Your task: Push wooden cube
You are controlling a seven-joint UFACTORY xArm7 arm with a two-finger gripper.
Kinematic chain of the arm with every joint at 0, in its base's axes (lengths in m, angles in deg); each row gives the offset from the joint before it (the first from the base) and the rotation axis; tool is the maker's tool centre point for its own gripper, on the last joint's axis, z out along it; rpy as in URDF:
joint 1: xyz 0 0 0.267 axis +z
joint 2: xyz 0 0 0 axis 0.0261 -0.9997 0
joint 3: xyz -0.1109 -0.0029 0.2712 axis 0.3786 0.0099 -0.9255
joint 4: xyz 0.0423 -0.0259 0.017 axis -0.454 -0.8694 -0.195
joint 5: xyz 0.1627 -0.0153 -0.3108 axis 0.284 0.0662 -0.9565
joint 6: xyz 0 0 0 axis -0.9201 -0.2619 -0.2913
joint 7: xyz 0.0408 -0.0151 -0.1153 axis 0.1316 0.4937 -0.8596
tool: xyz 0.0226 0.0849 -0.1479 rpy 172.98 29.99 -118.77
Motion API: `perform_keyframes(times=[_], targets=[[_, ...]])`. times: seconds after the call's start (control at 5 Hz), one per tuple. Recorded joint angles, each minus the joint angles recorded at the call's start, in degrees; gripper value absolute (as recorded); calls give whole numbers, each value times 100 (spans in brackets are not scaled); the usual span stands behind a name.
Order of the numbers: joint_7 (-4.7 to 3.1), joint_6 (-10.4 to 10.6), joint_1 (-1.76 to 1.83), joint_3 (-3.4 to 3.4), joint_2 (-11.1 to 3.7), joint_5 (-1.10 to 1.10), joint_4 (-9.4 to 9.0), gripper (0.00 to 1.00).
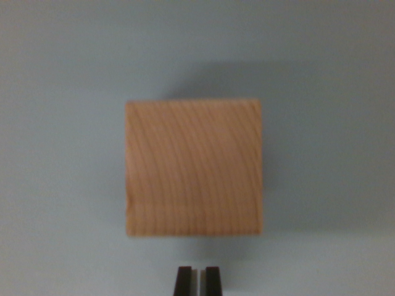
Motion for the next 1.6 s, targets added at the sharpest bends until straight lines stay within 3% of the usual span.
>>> perform_keyframes(times=[0.2, 0.4, 0.6, 0.8, 1.0, 1.2, 1.4, 1.6], targets=[[0, 0, 0, 0, 0, 0, 0, 100], [0, -91, 3, 1, -149, -1, 240, 100], [0, -91, 3, 1, -149, -1, 240, 100], [1, -188, 6, 2, -307, -2, 496, 100], [1, -188, 6, 2, -307, -2, 496, 100], [1, -286, 9, 3, -467, -4, 753, 100], [1, -286, 9, 3, -467, -4, 753, 100], [1, -389, 13, 4, -635, -5, 1024, 100]])
